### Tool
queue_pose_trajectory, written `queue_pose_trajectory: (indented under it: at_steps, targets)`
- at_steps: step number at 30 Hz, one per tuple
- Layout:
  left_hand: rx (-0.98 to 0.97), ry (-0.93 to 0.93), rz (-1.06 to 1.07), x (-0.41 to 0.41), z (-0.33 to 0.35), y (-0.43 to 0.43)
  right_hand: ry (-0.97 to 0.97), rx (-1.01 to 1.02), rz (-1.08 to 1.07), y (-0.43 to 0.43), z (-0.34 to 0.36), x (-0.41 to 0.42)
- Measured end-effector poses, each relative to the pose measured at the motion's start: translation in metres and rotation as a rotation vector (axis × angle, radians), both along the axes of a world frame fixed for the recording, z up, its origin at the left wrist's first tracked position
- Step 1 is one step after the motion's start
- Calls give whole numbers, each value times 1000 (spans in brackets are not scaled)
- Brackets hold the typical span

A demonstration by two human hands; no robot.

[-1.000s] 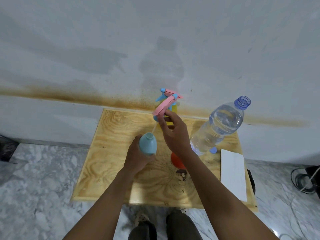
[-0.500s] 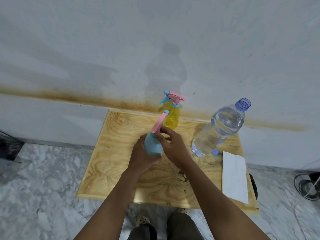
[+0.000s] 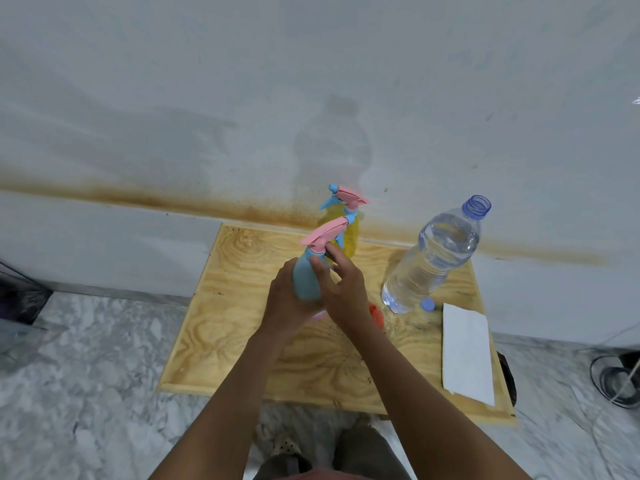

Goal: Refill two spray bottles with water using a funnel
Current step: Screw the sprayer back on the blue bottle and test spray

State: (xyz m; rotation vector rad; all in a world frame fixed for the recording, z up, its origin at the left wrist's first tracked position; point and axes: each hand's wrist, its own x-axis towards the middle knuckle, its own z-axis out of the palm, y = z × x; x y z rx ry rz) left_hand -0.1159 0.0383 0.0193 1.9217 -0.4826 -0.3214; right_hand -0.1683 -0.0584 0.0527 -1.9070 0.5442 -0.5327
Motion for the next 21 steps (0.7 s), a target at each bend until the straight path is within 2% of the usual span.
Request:
queue_pose_trajectory:
  at_steps: [6, 10, 16, 18, 21]
  targets:
    - [19, -97, 7, 4, 3, -4, -78, 23, -72, 3, 9, 4]
    - [38, -184, 4, 7, 2, -6, -83, -80, -95, 3, 13, 4]
    - [13, -143, 15, 11, 1, -7, -96, -190, -106, 5, 13, 8]
    - [12, -123, -1, 11, 0, -6, -75, -167, -99, 2, 14, 8]
    - [23, -87, -25, 14, 0, -3, -7, -20, 8, -10, 22, 10]
